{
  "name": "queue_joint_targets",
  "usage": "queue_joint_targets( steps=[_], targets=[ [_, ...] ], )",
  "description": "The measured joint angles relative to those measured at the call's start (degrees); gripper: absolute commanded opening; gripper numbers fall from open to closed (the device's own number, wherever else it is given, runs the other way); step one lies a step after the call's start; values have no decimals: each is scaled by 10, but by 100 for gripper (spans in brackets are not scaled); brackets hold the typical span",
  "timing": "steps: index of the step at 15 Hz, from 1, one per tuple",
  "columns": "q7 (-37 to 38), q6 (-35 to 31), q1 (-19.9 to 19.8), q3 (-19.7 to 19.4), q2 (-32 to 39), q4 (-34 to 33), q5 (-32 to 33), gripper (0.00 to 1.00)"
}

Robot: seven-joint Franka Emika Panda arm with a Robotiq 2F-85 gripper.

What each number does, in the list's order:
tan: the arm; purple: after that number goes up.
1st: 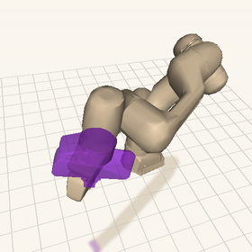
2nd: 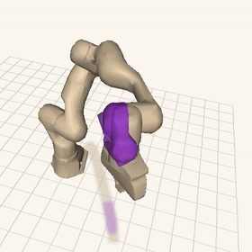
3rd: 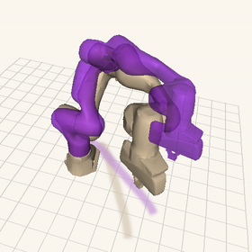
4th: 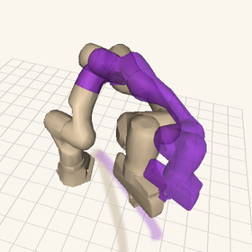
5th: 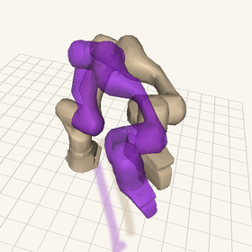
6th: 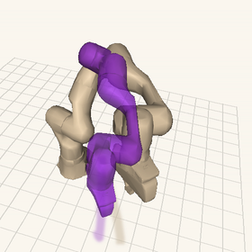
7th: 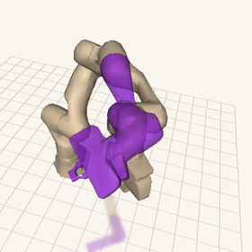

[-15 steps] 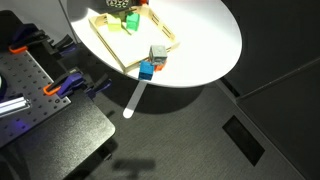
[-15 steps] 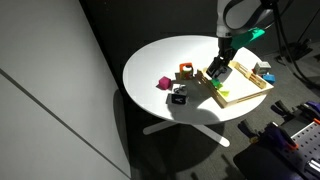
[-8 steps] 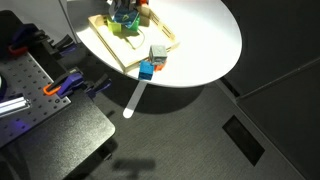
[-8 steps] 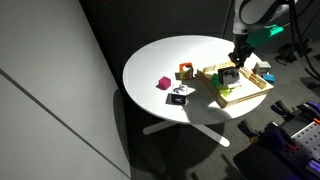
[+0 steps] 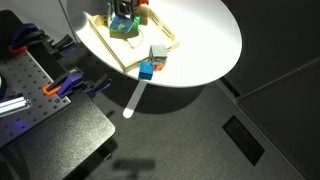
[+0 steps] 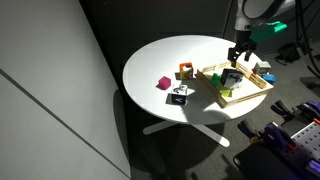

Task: Put the green and yellow blocks in the box then put one square plush toy in the box

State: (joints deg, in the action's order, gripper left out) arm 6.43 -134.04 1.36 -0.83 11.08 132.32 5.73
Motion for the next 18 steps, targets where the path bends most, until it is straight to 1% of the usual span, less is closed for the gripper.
queue_joint_targets(
  steps=[6,11,13,18],
  targets=[
    [-31,5,3,23,-25,2,-35,100],
    [-58,65,8,39,-46,2,-82,100],
    [-58,85,12,43,-55,2,-86,100],
    [-49,89,21,43,-75,2,-86,100]
  ],
)
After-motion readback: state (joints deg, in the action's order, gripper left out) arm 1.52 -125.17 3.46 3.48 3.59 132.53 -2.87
